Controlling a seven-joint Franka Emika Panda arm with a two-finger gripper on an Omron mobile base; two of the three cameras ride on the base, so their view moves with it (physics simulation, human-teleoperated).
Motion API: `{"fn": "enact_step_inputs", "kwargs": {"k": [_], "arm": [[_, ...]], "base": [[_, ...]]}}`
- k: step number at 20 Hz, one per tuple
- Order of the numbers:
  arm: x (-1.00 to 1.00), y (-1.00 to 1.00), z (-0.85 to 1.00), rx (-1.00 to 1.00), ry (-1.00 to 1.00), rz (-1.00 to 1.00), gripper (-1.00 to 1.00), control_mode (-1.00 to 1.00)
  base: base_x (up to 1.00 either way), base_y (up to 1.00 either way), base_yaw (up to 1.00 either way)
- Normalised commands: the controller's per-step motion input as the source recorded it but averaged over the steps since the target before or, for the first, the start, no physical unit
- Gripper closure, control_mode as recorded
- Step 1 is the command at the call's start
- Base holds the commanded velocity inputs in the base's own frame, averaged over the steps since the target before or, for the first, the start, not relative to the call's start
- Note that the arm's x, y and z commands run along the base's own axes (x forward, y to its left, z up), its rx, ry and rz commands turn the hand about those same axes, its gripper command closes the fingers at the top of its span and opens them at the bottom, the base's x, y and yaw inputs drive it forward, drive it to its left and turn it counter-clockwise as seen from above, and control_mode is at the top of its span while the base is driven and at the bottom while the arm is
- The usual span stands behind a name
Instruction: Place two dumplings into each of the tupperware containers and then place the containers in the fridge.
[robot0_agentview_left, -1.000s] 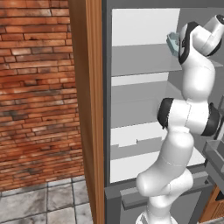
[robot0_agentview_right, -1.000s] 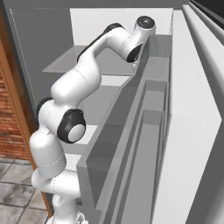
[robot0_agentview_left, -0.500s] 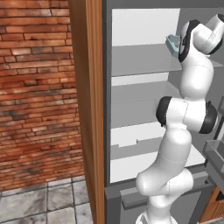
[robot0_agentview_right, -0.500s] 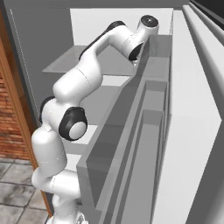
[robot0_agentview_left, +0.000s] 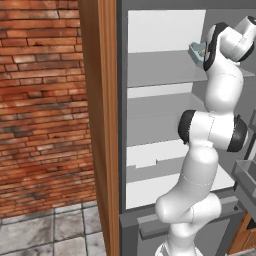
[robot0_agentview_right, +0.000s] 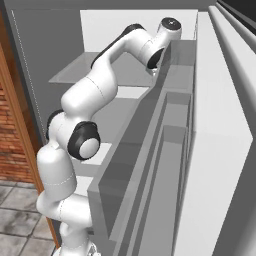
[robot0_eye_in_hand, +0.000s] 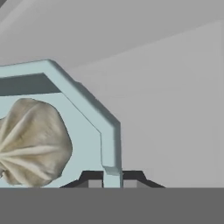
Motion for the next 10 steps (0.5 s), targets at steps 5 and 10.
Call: {"fn": "enact_step_inputs", "kwargs": {"k": [5,10], "arm": [[0.10,0.03,-0.44,0.00,0.09,0.00,1.00,-1.00],[0.01,0.07,-0.56,0.00,0.00,0.00,1.00,-1.00]], "base": [[0.00,0.00,0.00],[0.00,0.00,0.00]]}}
